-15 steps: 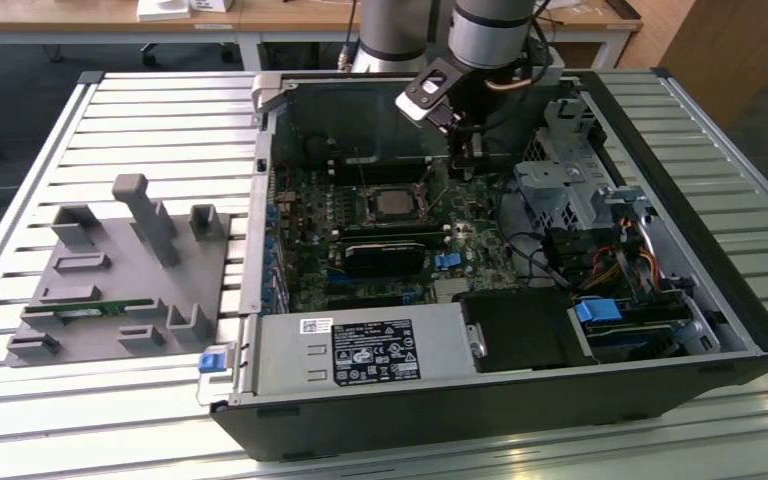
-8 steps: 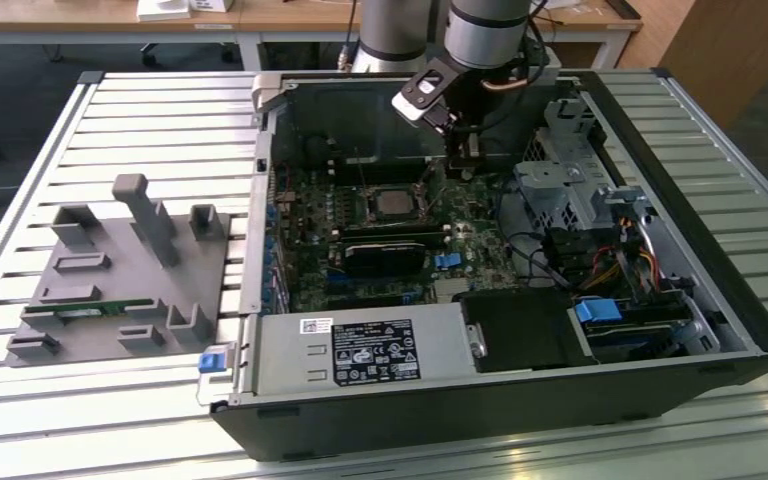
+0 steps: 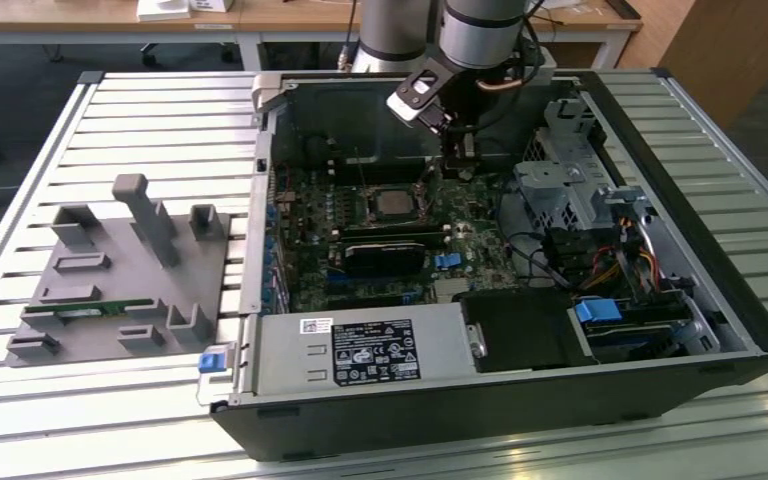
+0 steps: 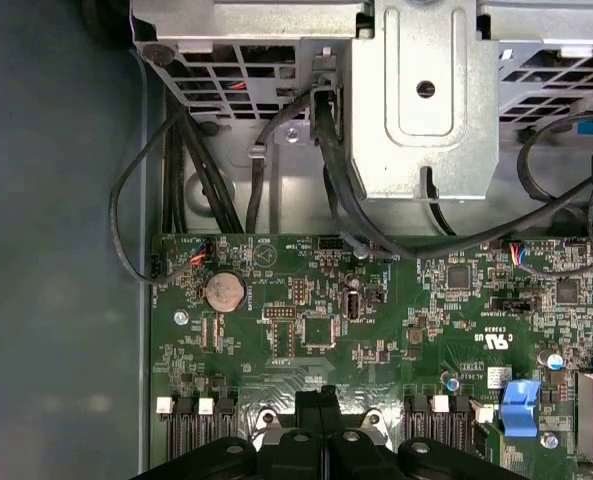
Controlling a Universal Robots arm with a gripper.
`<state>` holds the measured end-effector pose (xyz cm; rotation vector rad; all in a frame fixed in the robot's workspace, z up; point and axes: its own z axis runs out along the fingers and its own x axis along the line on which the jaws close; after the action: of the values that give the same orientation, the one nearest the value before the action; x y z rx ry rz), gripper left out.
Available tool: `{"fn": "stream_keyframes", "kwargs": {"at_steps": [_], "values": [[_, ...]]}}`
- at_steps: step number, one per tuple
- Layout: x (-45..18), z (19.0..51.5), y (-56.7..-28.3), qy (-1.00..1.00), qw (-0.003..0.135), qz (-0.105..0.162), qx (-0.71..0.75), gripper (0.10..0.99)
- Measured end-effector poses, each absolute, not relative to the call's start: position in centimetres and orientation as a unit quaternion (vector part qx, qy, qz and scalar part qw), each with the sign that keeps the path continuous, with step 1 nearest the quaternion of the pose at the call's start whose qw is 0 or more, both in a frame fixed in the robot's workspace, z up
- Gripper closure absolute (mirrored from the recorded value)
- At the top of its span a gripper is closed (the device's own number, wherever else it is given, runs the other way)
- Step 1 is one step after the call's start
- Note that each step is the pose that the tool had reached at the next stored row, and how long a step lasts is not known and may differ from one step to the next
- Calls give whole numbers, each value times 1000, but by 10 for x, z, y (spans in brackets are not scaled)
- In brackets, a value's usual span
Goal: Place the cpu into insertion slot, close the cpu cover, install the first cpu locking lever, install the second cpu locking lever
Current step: 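Close the cpu cover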
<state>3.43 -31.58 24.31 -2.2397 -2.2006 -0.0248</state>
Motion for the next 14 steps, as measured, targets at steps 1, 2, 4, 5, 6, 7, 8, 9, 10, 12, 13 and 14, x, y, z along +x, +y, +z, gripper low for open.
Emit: {"fn": "stream_keyframes", "kwargs": {"at_steps": [1, 2, 4, 5, 6, 7, 8, 9, 10, 12, 13, 14], "values": [[33, 243, -316, -701, 1, -8, -713, 980], [33, 243, -316, -701, 1, -8, -713, 980], [31, 243, -316, -701, 1, -8, -713, 980], [30, 243, -316, -701, 1, -8, -713, 980], [30, 243, -316, -701, 1, -8, -713, 980], [29, 243, -316, -701, 1, -8, -713, 980], [29, 243, -316, -701, 1, -8, -713, 980], [28, 243, -316, -701, 1, -8, -713, 980], [27, 243, -316, -701, 1, -8, -713, 980], [26, 243, -316, -701, 1, -8, -713, 980], [26, 243, -316, -701, 1, -8, -713, 980], [25, 243, -316, -701, 1, -8, -713, 980]]}}
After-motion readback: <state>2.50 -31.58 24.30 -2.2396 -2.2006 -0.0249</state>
